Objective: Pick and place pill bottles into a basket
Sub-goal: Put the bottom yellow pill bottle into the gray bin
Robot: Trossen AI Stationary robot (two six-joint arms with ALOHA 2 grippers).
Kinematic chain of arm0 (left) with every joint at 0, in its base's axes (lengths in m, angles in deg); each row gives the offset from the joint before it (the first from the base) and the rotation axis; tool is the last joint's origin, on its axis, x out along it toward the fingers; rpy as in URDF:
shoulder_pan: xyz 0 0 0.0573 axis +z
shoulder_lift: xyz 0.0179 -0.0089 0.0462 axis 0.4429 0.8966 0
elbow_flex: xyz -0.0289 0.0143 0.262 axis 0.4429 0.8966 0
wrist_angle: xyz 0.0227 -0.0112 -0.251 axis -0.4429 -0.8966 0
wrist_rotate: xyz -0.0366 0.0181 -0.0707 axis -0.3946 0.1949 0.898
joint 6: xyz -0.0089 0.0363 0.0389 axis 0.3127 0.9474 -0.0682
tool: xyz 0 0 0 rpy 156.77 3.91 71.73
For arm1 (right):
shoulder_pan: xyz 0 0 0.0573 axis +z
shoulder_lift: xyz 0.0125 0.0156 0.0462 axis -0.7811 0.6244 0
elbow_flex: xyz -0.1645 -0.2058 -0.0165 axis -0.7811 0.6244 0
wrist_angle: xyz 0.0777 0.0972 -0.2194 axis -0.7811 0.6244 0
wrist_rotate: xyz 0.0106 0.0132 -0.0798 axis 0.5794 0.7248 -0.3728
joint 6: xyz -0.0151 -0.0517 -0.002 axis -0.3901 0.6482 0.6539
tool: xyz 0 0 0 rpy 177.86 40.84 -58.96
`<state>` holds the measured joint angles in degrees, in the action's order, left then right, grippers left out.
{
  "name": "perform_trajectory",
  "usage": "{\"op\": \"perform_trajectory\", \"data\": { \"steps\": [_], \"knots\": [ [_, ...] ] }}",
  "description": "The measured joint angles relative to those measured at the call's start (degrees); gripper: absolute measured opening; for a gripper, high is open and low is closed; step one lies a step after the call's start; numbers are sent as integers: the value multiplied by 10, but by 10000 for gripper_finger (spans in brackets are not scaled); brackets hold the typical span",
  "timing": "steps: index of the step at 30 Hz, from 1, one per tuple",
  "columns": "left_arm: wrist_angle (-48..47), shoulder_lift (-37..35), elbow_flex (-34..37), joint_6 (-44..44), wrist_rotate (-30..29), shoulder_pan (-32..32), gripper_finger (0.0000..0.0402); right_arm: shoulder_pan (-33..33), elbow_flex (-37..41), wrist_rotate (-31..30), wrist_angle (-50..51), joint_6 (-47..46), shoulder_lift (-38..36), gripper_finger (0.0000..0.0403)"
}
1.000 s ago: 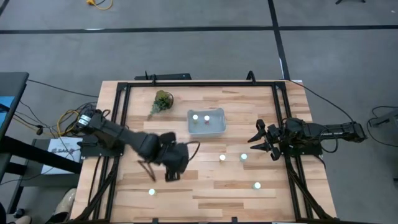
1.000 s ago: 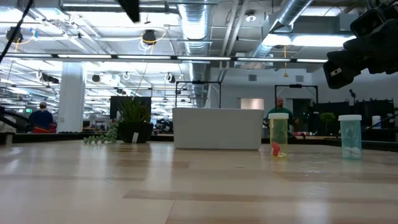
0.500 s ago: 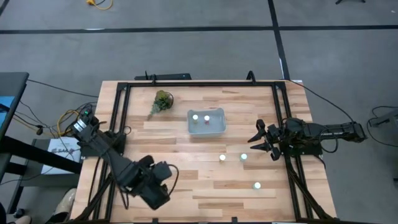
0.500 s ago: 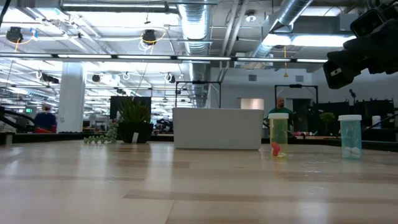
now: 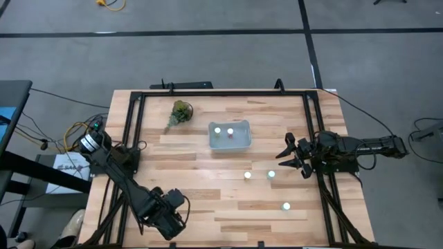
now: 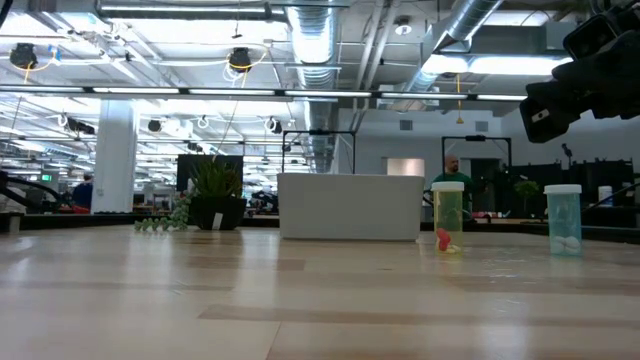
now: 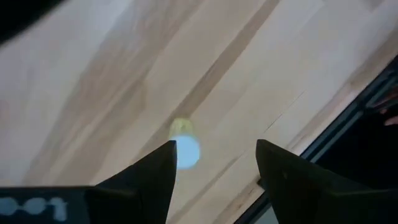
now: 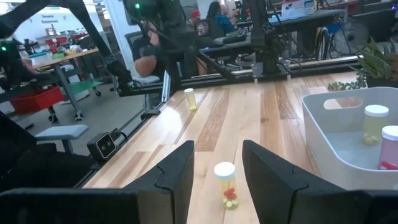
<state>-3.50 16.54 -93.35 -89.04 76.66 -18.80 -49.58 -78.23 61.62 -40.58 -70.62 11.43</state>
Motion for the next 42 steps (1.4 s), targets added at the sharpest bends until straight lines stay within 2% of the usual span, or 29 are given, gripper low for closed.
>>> {"op": "perform_trajectory", "data": {
  "steps": [4,10,16,22,31,36,42],
  "knots": [
    [15,0,26,-26,10,-13,208,0,0,0,0,0,0,129],
    [16,0,36,-29,-25,-17,208,0,0,0,0,0,0,129],
    [40,0,65,-29,-3,-18,208,0,0,0,0,0,0,129],
    [42,0,72,-24,-8,-17,208,0,0,0,0,0,0,129],
    [128,-1,135,-19,11,-17,209,0,0,0,0,0,0,129],
    [139,-1,145,-10,11,-17,208,0,0,0,0,0,0,129],
    [139,-1,145,-3,11,-17,175,0,0,0,0,0,0,129]
  ]
}}
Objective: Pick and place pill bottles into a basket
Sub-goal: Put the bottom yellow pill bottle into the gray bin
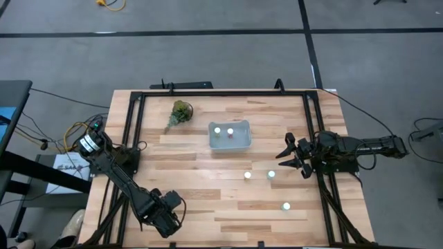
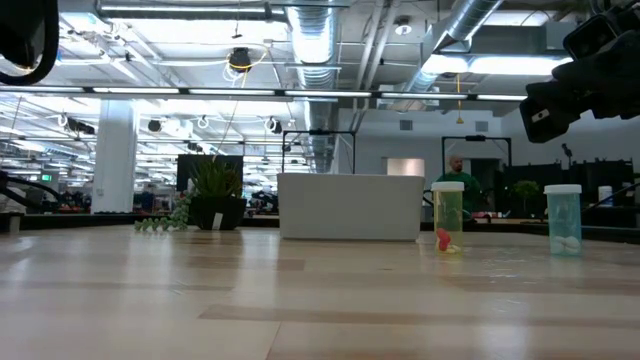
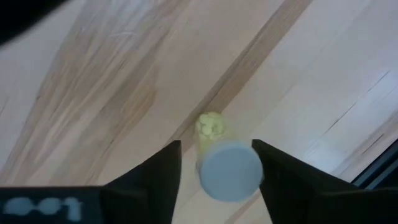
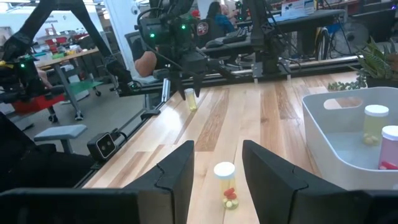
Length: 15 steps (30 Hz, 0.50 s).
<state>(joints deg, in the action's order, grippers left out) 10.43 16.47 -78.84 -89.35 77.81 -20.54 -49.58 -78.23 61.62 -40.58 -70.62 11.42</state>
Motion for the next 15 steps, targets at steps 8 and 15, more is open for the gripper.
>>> {"op": "perform_trajectory", "data": {
  "steps": [8,15],
  "knots": [
    [0,0,0,10,-11,3,97,0,0,0,0,0,0,129],
    [0,0,0,67,-94,55,106,0,0,0,0,0,0,129]
  ]
}}
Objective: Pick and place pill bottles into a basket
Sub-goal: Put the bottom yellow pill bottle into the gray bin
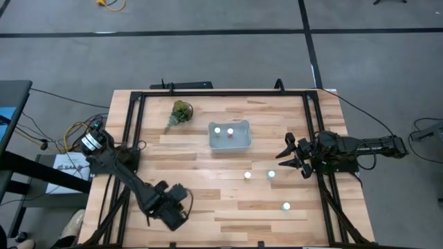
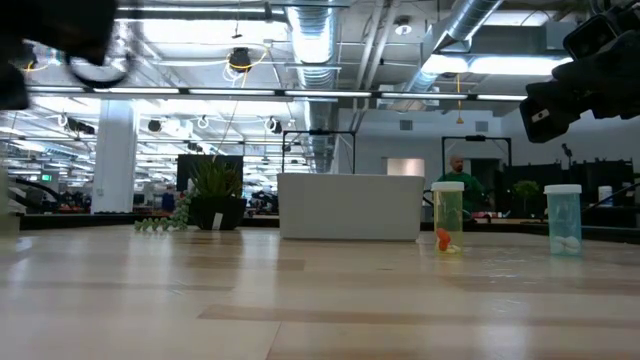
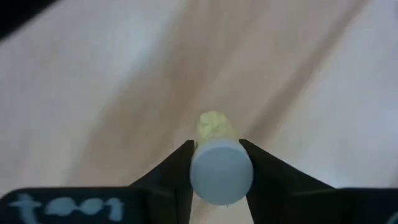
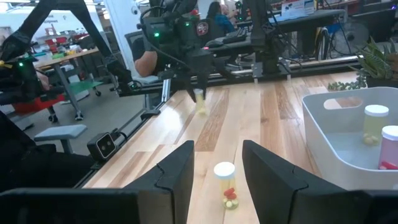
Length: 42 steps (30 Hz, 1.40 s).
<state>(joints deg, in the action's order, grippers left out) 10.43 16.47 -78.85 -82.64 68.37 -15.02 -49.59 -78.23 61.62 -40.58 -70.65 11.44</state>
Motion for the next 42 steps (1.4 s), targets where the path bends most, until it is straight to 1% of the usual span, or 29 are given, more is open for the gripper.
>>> {"op": "perform_trajectory", "data": {
  "steps": [4,8,10,13,15,17,19,21,24,27,31,35,38,42],
  "knots": [
    [-1,0,-8,74,-80,61,119,0,0,0,0,0,0,129],
    [0,0,-34,172,-184,131,109,0,0,0,0,0,0,129],
    [2,0,-51,227,-225,166,102,0,0,0,0,0,0,129],
    [23,0,-70,311,-267,218,97,0,0,0,0,0,0,129],
    [61,0,-78,372,-273,249,99,0,0,0,0,0,0,129],
    [109,0,-81,433,-268,279,104,0,0,0,0,0,0,129],
    [160,0,-81,490,-245,308,107,0,0,0,0,0,0,129],
    [203,0,-81,530,-203,338,107,0,0,0,0,0,0,129],
    [240,0,-81,566,-117,380,104,0,0,0,0,0,0,129],
    [231,0,-81,583,-60,416,100,0,0,0,0,0,0,129],
    [189,0,-81,601,-25,447,101,0,0,0,0,0,0,129],
    [143,0,-81,614,19,463,102,0,0,0,0,0,0,129],
    [113,0,-81,622,41,466,101,0,0,0,0,0,0,129],
    [95,0,-81,633,45,466,100,0,0,0,0,0,0,129]
  ]
}}
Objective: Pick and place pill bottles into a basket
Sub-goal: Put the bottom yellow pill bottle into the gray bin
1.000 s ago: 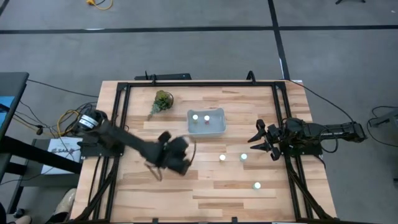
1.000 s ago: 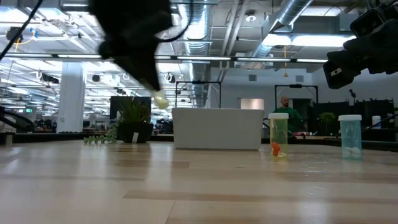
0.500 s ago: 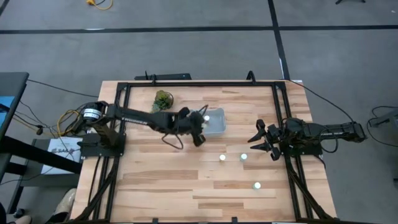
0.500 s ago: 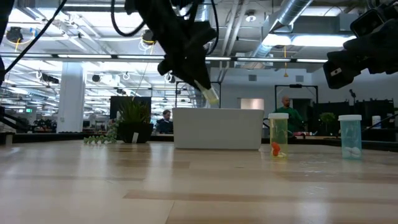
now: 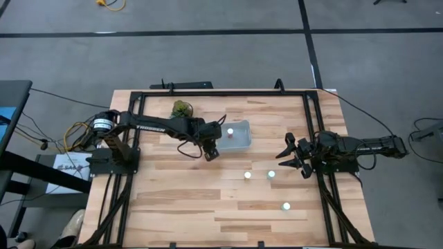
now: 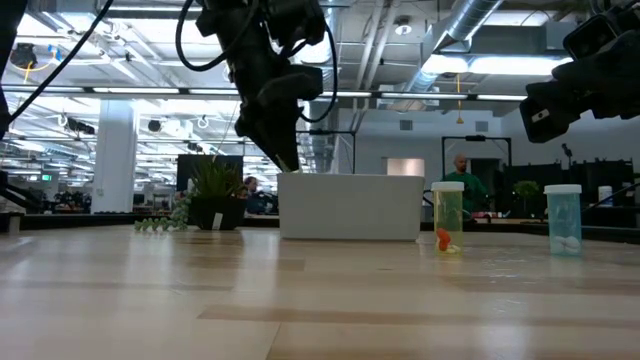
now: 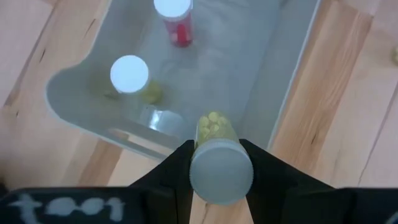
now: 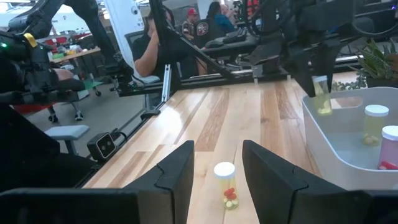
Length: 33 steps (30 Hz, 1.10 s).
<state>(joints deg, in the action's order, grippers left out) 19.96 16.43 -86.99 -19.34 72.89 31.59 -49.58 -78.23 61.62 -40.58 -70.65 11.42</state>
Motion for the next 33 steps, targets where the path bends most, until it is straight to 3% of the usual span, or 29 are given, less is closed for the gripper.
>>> {"op": "perform_trajectory", "data": {
  "steps": [8,17,22,33],
  "knots": [
    [2,24,-9,30,4,0,99,0,0,0,0,0,0,129],
    [-65,92,-93,61,-2,11,99,0,0,0,0,0,1,129],
    [-89,115,-129,75,37,24,99,0,0,0,-1,0,4,129],
    [-123,134,-130,88,75,42,100,0,0,0,0,0,12,129]
  ]
}}
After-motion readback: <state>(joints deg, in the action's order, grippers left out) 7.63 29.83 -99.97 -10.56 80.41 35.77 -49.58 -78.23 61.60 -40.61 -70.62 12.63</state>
